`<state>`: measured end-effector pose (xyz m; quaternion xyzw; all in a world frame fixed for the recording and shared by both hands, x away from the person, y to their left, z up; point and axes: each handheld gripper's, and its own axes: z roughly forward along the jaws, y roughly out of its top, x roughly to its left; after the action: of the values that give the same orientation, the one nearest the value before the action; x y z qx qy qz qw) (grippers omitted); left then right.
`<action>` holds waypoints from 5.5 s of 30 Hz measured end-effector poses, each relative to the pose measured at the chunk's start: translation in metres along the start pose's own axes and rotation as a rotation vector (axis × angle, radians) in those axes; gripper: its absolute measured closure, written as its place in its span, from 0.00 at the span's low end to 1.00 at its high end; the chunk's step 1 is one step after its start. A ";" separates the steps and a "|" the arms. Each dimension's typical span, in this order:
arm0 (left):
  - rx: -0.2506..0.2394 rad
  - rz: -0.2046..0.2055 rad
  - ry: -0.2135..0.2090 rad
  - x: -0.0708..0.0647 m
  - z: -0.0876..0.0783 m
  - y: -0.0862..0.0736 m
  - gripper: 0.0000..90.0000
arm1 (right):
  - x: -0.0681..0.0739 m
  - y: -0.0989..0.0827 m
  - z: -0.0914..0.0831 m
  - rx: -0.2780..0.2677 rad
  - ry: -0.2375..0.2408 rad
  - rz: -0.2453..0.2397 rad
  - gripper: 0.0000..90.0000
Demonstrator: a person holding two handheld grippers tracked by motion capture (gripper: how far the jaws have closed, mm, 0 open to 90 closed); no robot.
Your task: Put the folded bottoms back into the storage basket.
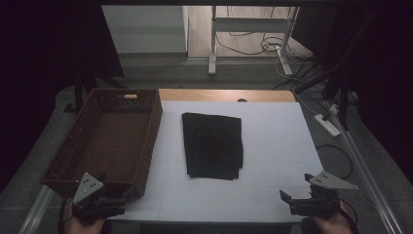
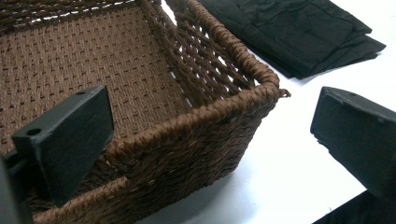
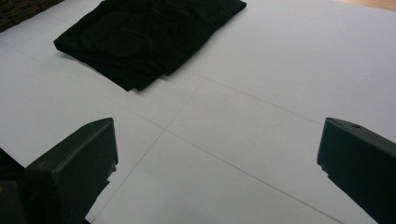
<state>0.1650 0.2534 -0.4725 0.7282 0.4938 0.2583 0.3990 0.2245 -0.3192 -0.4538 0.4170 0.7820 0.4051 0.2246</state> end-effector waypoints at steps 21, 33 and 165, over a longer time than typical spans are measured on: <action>0.005 0.001 0.016 -0.001 0.000 0.000 0.02 | 0.000 0.000 0.001 0.008 0.023 0.002 0.00; 0.003 -0.003 -0.031 0.002 0.000 0.001 0.01 | 0.000 0.001 0.003 0.032 0.031 -0.008 0.00; 0.138 0.132 -0.359 -0.073 0.174 0.103 0.00 | 0.005 0.002 0.007 0.067 0.067 -0.078 0.00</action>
<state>0.3245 0.1095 -0.4800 0.8189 0.3824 0.1153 0.4121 0.2275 -0.3111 -0.4562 0.3799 0.8179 0.3832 0.1998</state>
